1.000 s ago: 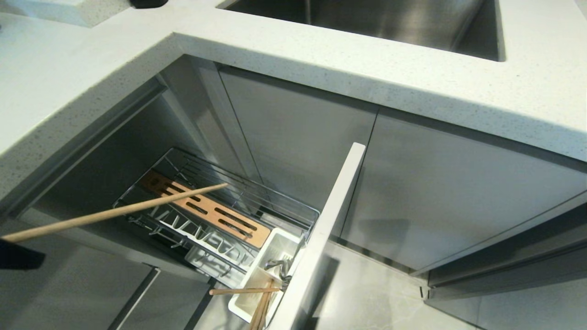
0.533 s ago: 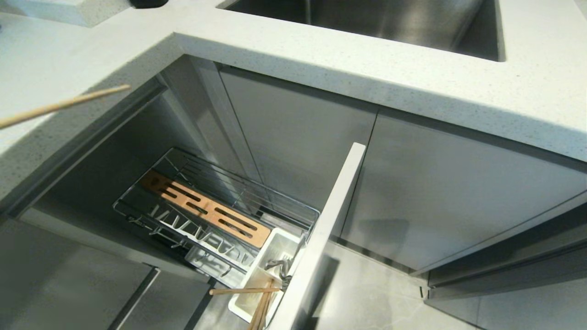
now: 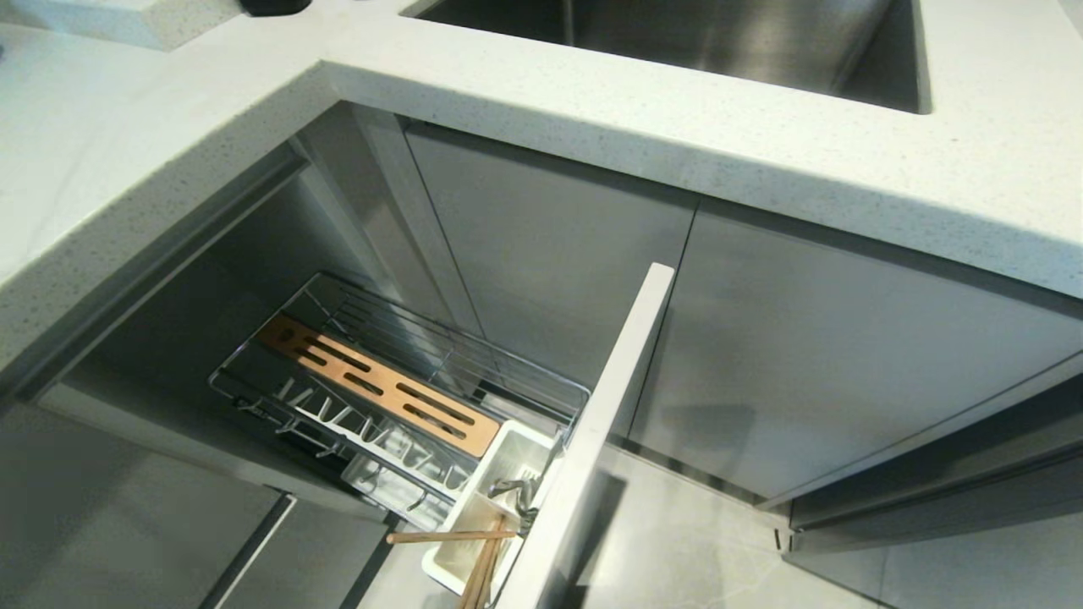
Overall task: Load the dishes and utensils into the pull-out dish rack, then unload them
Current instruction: Take the chopsticks out of the cupboard
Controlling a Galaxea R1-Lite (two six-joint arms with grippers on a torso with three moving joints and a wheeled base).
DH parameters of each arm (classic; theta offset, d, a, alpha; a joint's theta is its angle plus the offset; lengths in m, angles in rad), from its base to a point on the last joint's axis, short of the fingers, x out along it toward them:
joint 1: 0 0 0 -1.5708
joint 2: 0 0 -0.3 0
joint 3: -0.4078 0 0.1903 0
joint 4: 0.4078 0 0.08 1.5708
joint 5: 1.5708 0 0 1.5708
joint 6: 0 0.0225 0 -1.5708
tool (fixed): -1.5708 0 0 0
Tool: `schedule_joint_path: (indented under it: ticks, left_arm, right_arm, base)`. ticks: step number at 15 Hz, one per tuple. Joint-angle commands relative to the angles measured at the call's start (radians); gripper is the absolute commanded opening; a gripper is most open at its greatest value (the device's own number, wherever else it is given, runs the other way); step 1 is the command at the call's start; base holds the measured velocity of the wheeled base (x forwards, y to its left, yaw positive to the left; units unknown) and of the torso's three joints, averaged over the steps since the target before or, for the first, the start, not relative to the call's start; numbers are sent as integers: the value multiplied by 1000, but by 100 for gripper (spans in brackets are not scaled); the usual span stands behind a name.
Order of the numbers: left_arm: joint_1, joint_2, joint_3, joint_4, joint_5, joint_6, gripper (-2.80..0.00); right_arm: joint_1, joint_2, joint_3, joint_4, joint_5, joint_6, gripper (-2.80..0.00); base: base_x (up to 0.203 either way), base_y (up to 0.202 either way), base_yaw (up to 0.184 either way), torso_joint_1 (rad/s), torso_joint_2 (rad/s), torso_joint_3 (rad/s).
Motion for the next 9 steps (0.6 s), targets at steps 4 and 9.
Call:
schedule_joint_path:
  ticks: [4, 9]
  left_arm:
    - [411, -136, 203, -181, 29, -97, -280]
    - [586, -47, 320, -208, 184, -178, -280]
  right_arm:
    - [0, 0, 2, 0, 0, 0, -280]
    - [0, 0, 2, 0, 0, 0, -280]
  base:
    - [0, 0, 0, 0, 0, 0]
    - [0, 0, 0, 0, 0, 0]
